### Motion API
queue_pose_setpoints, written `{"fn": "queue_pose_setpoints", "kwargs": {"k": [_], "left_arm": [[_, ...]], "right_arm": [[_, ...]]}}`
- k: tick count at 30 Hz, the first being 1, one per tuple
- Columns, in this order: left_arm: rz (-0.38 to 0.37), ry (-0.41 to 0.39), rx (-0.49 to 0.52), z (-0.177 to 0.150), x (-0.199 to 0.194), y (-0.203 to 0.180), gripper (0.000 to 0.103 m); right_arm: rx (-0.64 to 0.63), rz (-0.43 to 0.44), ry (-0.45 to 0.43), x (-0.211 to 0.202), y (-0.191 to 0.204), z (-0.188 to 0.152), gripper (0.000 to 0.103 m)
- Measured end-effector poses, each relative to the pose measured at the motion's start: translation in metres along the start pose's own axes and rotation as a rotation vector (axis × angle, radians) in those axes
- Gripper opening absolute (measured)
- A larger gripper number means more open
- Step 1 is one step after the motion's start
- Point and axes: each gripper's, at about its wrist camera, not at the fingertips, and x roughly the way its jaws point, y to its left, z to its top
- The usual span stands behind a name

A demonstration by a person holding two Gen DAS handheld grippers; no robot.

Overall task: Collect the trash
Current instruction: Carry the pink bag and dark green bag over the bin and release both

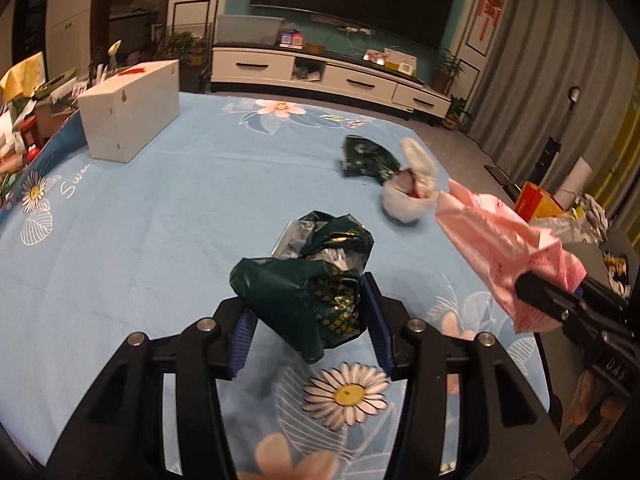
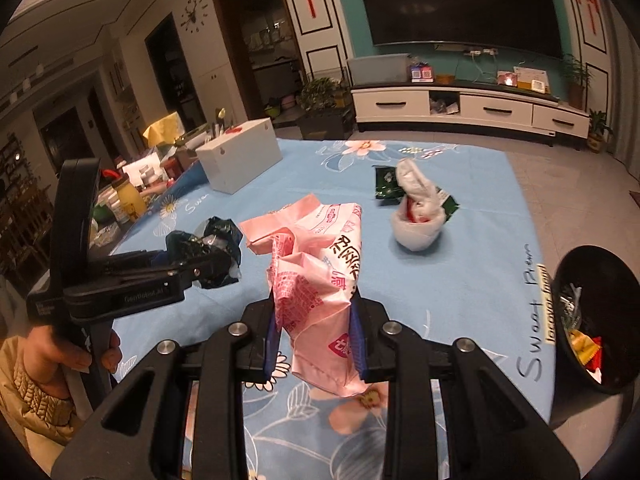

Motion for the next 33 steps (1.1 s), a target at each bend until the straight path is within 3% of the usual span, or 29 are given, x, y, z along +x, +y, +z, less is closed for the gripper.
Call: {"fn": "queue_pose_setpoints", "kwargs": {"k": [13, 33], "left_arm": [[-0.013, -0.007, 0.122, 0.002, -0.008, -0.050, 0.051], [-0.078, 0.014, 0.313, 0.014, 0.023, -0.143, 0.051]], "right_arm": [[0.078, -0.042, -0.086, -0.037, -0.038, -0.006, 0.030], [0.260, -0.173, -0.166, -0.077, -0.126, -0.032, 0.030]]}}
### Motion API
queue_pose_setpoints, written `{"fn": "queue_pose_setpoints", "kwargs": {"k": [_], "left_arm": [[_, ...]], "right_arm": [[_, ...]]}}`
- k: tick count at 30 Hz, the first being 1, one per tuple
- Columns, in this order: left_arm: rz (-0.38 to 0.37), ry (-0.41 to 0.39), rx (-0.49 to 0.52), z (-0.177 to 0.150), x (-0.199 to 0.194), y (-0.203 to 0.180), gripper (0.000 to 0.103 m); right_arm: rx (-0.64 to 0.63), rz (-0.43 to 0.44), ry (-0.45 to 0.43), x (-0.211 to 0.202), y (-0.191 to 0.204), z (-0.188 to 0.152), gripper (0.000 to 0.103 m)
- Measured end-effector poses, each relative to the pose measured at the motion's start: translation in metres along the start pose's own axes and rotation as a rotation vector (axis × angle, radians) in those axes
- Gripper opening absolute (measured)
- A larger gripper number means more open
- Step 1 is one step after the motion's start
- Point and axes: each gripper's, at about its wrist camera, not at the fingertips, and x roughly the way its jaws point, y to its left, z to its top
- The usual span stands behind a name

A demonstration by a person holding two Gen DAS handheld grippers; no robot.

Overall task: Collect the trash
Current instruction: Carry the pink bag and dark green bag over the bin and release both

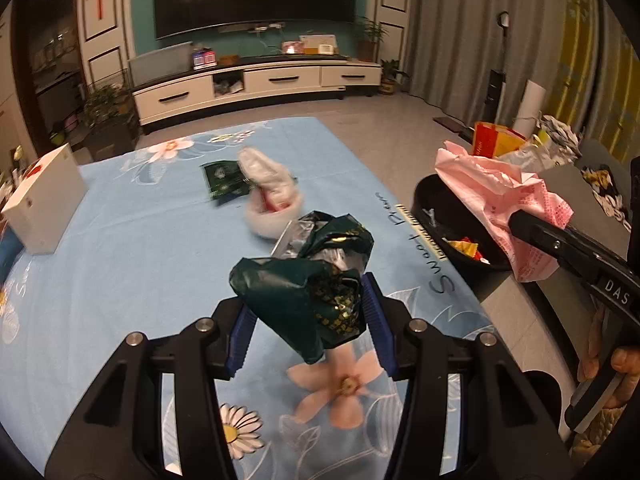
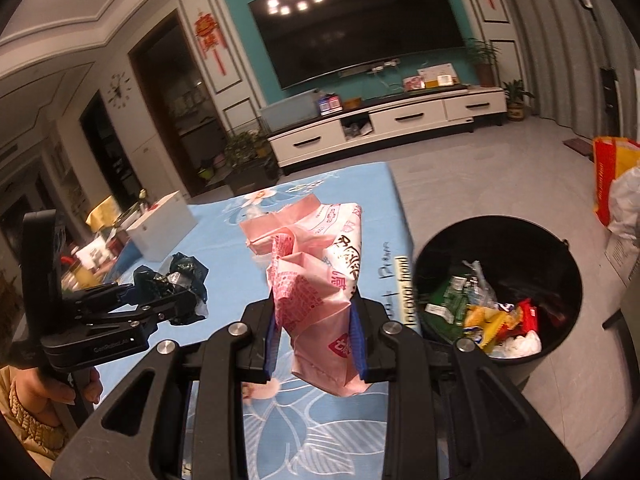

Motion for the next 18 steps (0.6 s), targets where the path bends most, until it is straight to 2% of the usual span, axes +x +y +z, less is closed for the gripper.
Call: {"fn": "queue_pose_setpoints", "kwargs": {"k": [18], "left_arm": [[-0.085, 0.007, 0.125, 0.045, 0.050, -0.077, 0.051]], "right_arm": [[0.169, -0.096, -0.033, -0.008, -0.072, -0.006, 0.030]]}}
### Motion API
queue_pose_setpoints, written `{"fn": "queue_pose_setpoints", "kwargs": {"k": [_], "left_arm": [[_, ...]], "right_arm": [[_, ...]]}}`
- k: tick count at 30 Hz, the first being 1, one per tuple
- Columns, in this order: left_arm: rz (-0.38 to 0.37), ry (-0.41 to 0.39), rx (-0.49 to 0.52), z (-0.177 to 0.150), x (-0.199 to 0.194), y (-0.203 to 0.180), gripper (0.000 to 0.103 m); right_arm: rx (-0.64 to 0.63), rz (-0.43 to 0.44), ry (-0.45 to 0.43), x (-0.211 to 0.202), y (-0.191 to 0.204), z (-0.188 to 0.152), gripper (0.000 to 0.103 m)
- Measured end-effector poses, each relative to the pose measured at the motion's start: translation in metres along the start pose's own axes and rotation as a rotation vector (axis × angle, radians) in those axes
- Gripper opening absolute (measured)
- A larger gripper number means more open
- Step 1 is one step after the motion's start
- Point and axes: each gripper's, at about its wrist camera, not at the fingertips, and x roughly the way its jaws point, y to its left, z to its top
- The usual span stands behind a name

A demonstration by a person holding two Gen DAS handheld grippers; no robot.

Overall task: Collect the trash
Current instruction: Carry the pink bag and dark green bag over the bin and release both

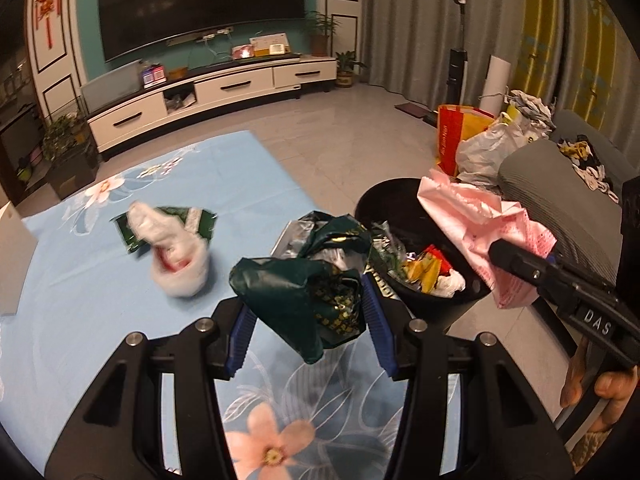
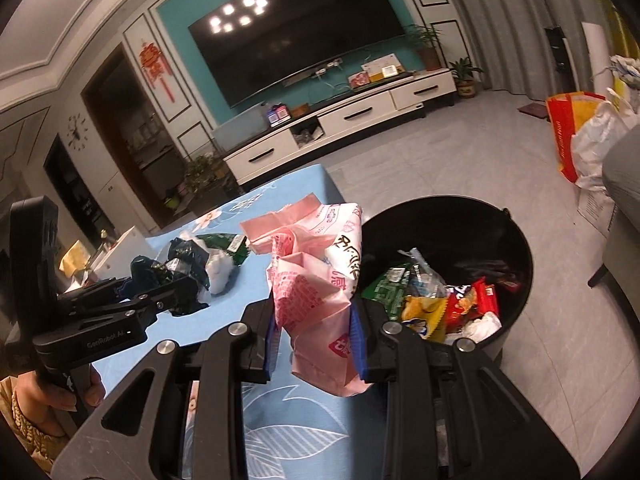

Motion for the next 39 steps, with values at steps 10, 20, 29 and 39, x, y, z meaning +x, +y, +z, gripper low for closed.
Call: {"fn": "queue_pose_setpoints", "kwargs": {"k": [10, 20, 29, 39], "left_arm": [[-0.039, 0.014, 0.055, 0.019, 0.035, -0.032, 0.052], [-0.096, 0.046, 0.086, 0.034, 0.086, -0.052, 0.053], [-0.146, 0.074, 0.123, 0.039, 0.124, -0.071, 0.058], [-0.143, 0.081, 0.129, 0.040, 0.139, -0.076, 0.083]], "right_arm": [[0.075, -0.050, -0.011, 0.001, -0.034, -0.001, 0.030], [0.160, -0.121, -0.008, 0.012, -0.067, 0.001, 0.030], [0.210, -0.164, 0.014, 0.037, -0.088, 0.004, 0.031], [0.229, -0.182, 0.004, 0.045, -0.098, 0.005, 0.057]]}}
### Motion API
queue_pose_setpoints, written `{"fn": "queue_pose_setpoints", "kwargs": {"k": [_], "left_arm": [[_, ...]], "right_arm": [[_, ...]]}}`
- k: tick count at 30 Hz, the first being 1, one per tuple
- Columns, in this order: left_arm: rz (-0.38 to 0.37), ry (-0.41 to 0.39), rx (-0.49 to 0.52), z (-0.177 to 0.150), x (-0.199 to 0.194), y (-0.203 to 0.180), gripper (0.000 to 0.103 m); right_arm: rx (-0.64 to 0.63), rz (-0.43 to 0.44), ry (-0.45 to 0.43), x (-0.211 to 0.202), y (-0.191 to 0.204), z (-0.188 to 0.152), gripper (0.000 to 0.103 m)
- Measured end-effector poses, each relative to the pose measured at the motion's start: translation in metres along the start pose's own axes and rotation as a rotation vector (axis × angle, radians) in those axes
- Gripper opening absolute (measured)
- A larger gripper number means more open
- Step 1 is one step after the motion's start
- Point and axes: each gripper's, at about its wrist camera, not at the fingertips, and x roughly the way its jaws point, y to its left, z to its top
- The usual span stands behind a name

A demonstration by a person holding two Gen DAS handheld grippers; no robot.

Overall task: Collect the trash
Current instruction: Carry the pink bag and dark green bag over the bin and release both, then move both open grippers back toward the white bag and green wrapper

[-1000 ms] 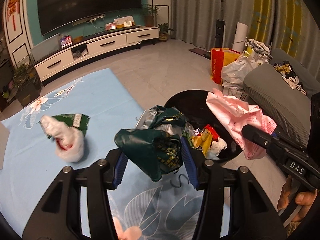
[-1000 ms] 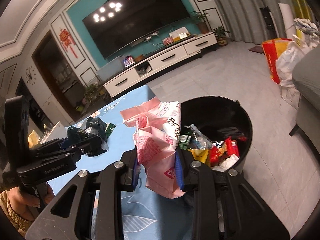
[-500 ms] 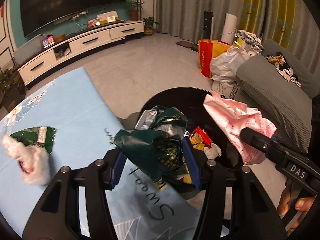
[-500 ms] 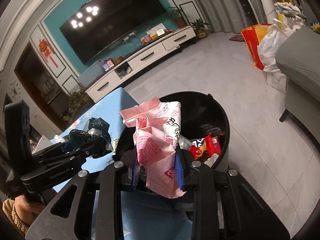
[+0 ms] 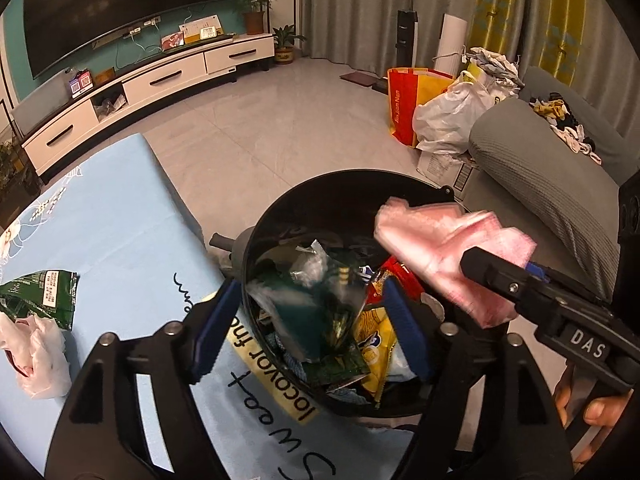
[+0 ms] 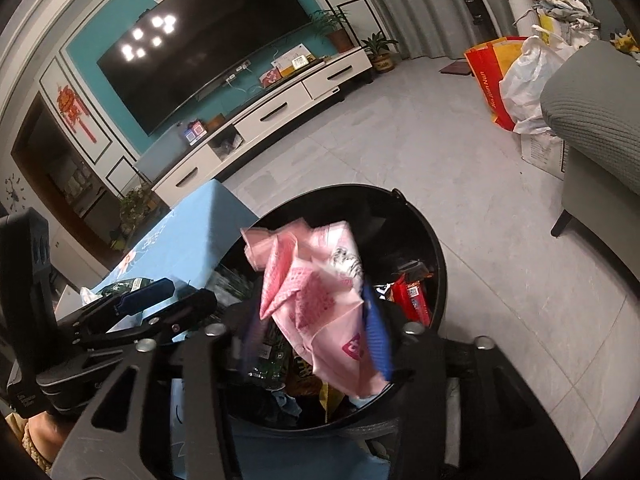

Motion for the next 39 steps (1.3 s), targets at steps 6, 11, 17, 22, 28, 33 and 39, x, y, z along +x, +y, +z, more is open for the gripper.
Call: {"fn": "queue_pose_setpoints", "kwargs": {"k": [6, 11, 17, 22, 28, 33, 39], "left_arm": [[-0.008, -0.017, -0.020, 0.001, -0.008, 0.006, 0.092], [-0.007, -0.037, -0.039, -0.004, -0.025, 0.010, 0.098], [0.010, -0.039, -0.073, -0.017, -0.052, 0.025, 0.100], [0.003, -0.021, -0.130, -0.038, -0.078, 0.044, 0.100], [0.062, 0.001, -0.258, -0.084, -0.110, 0.090, 0.100], [0.139, 0.018, -0.370, -0.118, -0.134, 0.130, 0.100], [0.270, 0.013, -0.457, -0.150, -0.168, 0.158, 0.100]], "right_arm": [[0.010, -0.004, -0.013, -0.007, -0.001, 0.003, 0.064], [0.003, -0.005, -0.017, -0.017, 0.006, 0.003, 0.068], [-0.010, -0.004, -0.015, -0.028, 0.016, -0.001, 0.078], [-0.022, -0.005, 0.002, -0.037, 0.034, -0.006, 0.092], [-0.067, 0.009, 0.057, -0.039, 0.061, -0.017, 0.100], [-0.127, 0.047, 0.141, -0.032, 0.094, -0.033, 0.100], [-0.265, 0.092, 0.230, -0.023, 0.146, -0.062, 0.100]]}}
